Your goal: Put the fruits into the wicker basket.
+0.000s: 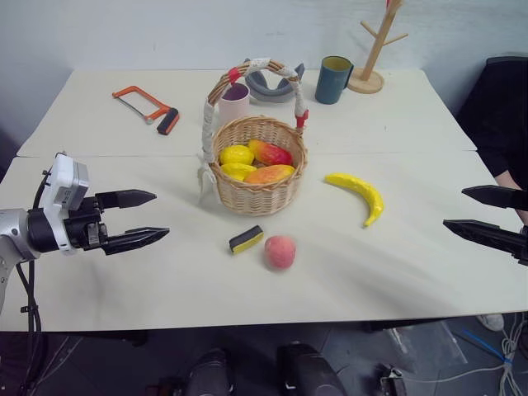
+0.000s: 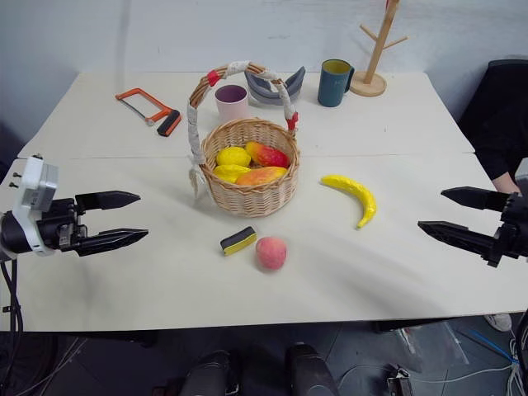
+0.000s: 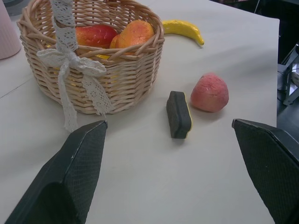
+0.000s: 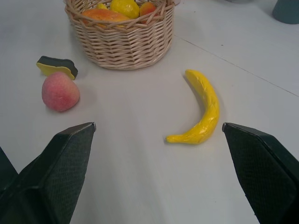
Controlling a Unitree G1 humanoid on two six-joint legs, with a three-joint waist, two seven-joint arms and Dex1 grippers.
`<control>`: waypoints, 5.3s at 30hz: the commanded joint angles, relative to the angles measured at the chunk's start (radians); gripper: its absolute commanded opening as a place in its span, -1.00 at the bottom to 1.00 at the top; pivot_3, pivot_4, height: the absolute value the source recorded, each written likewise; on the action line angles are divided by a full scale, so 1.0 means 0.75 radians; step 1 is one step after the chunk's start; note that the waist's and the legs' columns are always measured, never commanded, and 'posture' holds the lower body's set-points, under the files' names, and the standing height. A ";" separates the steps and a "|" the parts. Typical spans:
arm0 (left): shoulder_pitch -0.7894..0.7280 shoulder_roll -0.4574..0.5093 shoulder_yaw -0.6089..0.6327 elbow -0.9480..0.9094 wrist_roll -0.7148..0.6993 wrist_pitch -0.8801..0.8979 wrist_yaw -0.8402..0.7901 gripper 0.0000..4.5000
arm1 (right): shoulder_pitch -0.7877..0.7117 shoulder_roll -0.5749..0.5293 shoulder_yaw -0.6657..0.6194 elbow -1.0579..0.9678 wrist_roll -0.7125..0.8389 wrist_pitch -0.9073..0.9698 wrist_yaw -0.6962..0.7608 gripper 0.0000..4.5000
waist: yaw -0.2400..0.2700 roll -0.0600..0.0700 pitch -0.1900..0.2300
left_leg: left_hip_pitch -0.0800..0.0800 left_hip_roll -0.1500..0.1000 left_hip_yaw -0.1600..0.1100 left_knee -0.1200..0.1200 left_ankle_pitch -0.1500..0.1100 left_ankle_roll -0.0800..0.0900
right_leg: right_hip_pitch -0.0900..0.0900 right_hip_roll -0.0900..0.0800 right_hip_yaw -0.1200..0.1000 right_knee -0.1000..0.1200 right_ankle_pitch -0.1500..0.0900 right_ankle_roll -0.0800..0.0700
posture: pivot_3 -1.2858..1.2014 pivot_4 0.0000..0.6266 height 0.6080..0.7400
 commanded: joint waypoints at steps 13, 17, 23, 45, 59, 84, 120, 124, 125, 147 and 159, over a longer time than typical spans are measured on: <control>-0.044 -0.023 -0.055 0.019 0.146 -0.181 0.065 1.00 | -0.030 0.016 -0.029 -0.068 0.016 0.003 -0.061 1.00 | 0.001 0.000 0.000 | 0.000 0.000 0.000 0.000 0.000 0.000 | 0.000 0.000 0.000 0.000 0.000 0.000 | 0.03 -0.52 1.00; -0.074 -0.073 -0.094 -0.051 0.116 -0.110 0.155 1.00 | -0.062 0.017 -0.037 -0.131 0.094 0.060 -0.093 1.00 | 0.001 0.000 0.000 | 0.000 0.000 0.000 0.000 0.000 0.000 | 0.000 0.000 0.000 0.000 0.000 0.000 | 0.03 -0.52 1.00; -0.022 -0.162 -0.191 -0.224 0.112 -0.062 0.235 1.00 | -0.105 0.025 -0.032 -0.326 0.278 0.173 -0.182 1.00 | 0.001 0.000 0.000 | 0.000 0.001 0.000 0.000 0.001 -0.002 | 0.000 0.001 0.000 0.001 0.000 0.000 | 0.03 -0.52 1.00; -0.186 -0.589 -0.810 0.143 0.715 -0.405 0.482 0.49 | -0.180 0.062 0.235 -0.627 0.453 0.080 -0.409 1.00 | 0.005 -0.001 -0.001 | -0.002 0.000 -0.002 0.004 0.002 0.000 | 0.000 0.002 0.001 0.002 0.001 0.003 | 0.03 -0.52 1.00; 0.035 -0.525 -0.417 0.053 0.625 -0.287 0.625 -0.72 | -0.206 0.097 0.364 -0.615 0.412 0.018 -0.415 1.00 | -0.005 -0.001 0.000 | -0.001 0.003 -0.002 0.003 0.001 0.000 | 0.000 0.003 0.001 0.003 0.001 0.003 | 0.03 -0.52 1.00; 0.263 -0.204 0.215 -0.266 -0.020 0.046 0.337 0.60 | -0.335 0.260 0.707 -0.432 0.138 -0.081 -0.363 1.00 | -0.001 -0.002 -0.001 | -0.001 0.002 -0.002 0.001 0.000 -0.001 | -0.001 -0.002 -0.003 0.002 0.001 0.000 | 0.03 -0.52 1.00; -0.192 -0.067 -0.332 -0.239 0.042 -0.099 -0.039 0.63 | -0.653 0.727 1.166 -0.095 -0.326 -0.184 -0.203 0.09 | 0.002 -0.001 0.000 | -0.022 0.004 0.001 0.023 0.003 -0.003 | -0.024 0.004 0.000 0.024 0.000 -0.005 | 0.03 -0.52 1.00; -0.226 -0.094 -0.286 -0.215 -0.005 -0.064 0.004 0.63 | -0.810 0.771 0.993 -0.127 -0.132 -0.043 -0.284 0.09 | -0.004 -0.001 0.000 | -0.022 0.005 0.000 0.023 0.003 -0.003 | -0.024 0.004 0.000 0.024 0.000 -0.005 | 0.03 -0.52 1.00; -0.243 -0.112 -0.280 -0.209 -0.012 -0.063 0.024 0.63 | -0.876 0.799 0.976 -0.113 -0.139 -0.062 -0.322 0.09 | -0.004 -0.001 0.000 | -0.022 0.005 0.000 0.023 0.003 -0.004 | -0.024 0.004 0.000 0.025 0.000 -0.005 | 0.03 -0.52 1.00; -0.401 -0.247 -0.386 -0.180 0.025 -0.059 0.118 0.63 | -1.153 0.951 0.973 0.107 -0.448 -0.101 -0.594 0.99 | -0.027 -0.001 0.000 | -0.029 0.004 0.002 0.023 0.004 -0.005 | -0.035 0.002 0.000 0.031 0.000 -0.005 | 0.03 -0.52 1.00; -0.477 -0.303 -0.443 -0.144 0.030 -0.078 0.091 0.63 | -0.634 0.639 0.583 0.056 -0.512 0.100 -0.872 0.99 | -0.019 -0.001 0.000 | -0.024 0.004 0.005 0.023 0.005 -0.006 | -0.029 0.005 0.004 0.029 0.000 -0.005 | 0.03 -0.52 1.00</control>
